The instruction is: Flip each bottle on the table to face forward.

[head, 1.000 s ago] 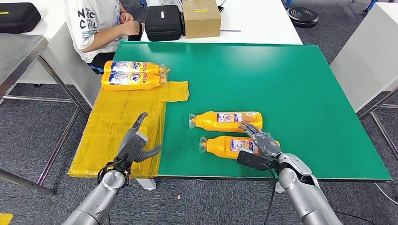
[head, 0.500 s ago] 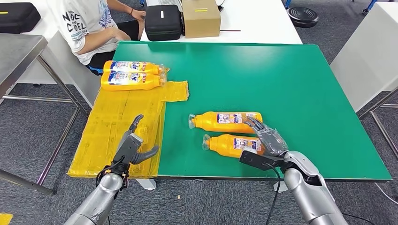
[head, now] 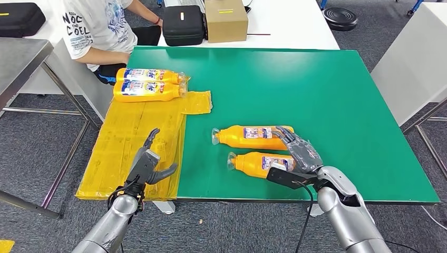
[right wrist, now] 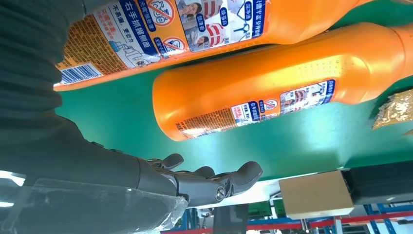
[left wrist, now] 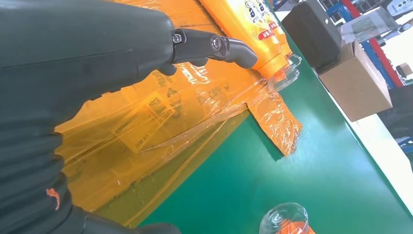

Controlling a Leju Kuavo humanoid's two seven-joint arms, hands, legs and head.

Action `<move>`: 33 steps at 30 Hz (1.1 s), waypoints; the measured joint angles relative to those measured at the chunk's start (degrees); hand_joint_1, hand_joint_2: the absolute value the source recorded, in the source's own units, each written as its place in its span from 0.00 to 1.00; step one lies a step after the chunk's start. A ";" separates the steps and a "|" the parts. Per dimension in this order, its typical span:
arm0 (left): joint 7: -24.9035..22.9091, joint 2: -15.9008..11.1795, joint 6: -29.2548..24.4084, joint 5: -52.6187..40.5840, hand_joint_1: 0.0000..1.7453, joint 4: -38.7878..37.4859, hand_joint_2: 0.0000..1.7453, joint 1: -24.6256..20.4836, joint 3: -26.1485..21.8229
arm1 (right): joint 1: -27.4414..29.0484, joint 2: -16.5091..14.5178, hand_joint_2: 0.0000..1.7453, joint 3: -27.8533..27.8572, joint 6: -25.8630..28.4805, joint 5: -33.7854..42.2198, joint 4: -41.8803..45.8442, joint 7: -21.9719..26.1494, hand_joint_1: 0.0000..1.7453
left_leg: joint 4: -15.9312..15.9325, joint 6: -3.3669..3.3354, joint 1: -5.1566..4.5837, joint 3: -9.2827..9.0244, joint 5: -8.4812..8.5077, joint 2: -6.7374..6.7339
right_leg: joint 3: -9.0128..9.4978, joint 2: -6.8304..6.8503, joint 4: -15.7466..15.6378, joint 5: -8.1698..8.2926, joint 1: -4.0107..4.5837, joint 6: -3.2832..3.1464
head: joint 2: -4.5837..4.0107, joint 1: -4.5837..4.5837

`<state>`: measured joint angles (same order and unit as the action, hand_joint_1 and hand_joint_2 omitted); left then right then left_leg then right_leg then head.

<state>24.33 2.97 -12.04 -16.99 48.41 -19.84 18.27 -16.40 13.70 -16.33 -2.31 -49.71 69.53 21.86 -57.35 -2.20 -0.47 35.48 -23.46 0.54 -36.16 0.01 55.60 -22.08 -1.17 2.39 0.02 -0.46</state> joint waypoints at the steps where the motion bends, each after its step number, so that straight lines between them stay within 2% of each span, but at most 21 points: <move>1: -0.01 0.00 0.01 -0.11 0.00 0.00 1.00 0.00 0.00 | -0.02 0.01 1.00 -0.10 -0.27 0.03 0.00 -0.59 0.00 | 0.00 0.00 0.00 0.00 0.00 0.00 | 0.00 0.00 0.00 0.00 0.00 0.00 | 0.00 0.01; 8: -0.77 0.00 1.35 -0.53 0.00 -0.01 1.00 0.04 -0.18 | 0.05 0.38 1.00 -0.75 -2.60 1.21 0.03 -6.03 0.00 | 0.00 0.00 0.00 -0.01 0.00 0.00 | -0.01 0.00 -0.01 0.00 0.00 0.00 | 0.00 0.00; 13: -1.17 -0.02 2.34 -0.93 0.00 -0.13 1.00 -0.24 -0.19 | 2.08 1.32 1.00 -0.89 -3.06 1.78 1.67 -9.59 0.00 | 0.00 0.00 0.00 0.00 -0.01 0.01 | -0.01 0.01 -0.01 0.00 0.00 0.00 | 0.00 0.01; 33: -1.52 -0.28 2.38 -0.54 0.00 -0.46 1.00 -0.23 -0.22 | 3.47 3.44 1.00 -1.60 -5.42 3.00 2.73 -11.28 0.00 | 0.00 0.06 0.00 0.01 -0.05 0.00 | -0.03 -0.01 -0.01 -0.01 0.00 0.00 | 0.00 0.01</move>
<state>22.80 2.69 -9.67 -17.53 47.95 -20.07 18.05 -12.93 17.15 -17.93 -7.73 -46.71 72.26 10.58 -57.36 -2.15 -0.47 35.49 -23.51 0.54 -36.19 0.00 55.59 -22.09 -1.17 2.38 0.02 -0.45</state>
